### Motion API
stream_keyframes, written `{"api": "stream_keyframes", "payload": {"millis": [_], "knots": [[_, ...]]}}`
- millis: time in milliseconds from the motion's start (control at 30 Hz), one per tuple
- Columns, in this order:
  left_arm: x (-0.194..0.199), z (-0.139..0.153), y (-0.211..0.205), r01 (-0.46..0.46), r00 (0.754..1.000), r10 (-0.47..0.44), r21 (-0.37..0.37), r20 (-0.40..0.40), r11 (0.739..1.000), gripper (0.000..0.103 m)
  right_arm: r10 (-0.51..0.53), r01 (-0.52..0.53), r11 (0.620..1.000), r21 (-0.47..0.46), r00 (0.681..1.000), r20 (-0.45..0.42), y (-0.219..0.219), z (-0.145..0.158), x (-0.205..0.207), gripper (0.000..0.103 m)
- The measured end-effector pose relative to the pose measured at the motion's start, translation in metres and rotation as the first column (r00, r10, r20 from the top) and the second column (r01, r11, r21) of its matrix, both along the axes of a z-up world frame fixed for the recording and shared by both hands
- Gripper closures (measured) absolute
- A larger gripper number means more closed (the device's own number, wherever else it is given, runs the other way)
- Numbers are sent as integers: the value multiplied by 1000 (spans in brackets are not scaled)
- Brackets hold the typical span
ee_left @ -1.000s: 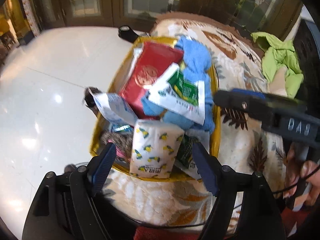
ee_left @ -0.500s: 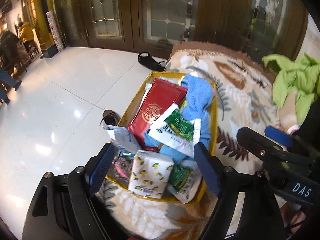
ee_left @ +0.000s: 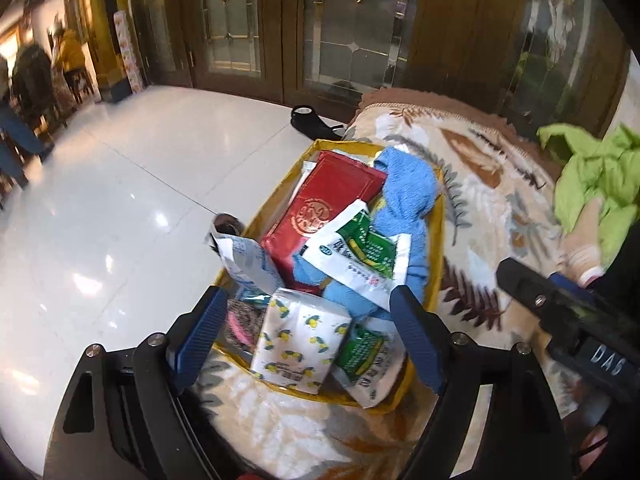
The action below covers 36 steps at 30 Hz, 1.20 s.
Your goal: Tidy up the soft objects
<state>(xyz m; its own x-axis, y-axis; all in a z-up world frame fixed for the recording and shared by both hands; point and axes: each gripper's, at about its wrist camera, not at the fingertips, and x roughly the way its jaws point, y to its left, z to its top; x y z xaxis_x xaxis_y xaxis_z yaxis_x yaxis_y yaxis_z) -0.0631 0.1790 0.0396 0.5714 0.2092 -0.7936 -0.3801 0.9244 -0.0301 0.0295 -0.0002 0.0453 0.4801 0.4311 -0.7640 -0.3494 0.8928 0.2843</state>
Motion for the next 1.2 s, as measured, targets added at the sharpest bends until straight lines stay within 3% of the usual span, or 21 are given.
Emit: {"api": "stream_keyframes", "payload": {"millis": [167,267,433,600,733,900,1200], "knots": [[6,-2,-8,39,998,-36,63,-54,997,19,-16,16,1000,7,1000,-7,-7,-3,4,1],[13,-10,-10,40,990,-23,120,-141,992,19,-23,23,1000,14,1000,-6,-10,-2,5,1],[13,-11,-6,101,989,-104,-37,-103,994,19,-18,18,1000,12,1000,-13,-10,-3,7,1],[15,-7,-22,99,988,-78,157,-136,983,19,-3,3,1000,15,1000,-5,-7,-2,5,1],[13,-8,-20,122,986,-110,97,-124,988,19,-4,4,1000,21,1000,-3,-7,0,5,1],[14,-11,-20,77,984,-50,151,-171,986,19,-9,9,1000,20,1000,-5,-9,-1,6,1],[14,-9,-14,128,985,-127,-1,-114,992,19,4,-4,1000,18,1000,-4,-6,-2,6,1]]}}
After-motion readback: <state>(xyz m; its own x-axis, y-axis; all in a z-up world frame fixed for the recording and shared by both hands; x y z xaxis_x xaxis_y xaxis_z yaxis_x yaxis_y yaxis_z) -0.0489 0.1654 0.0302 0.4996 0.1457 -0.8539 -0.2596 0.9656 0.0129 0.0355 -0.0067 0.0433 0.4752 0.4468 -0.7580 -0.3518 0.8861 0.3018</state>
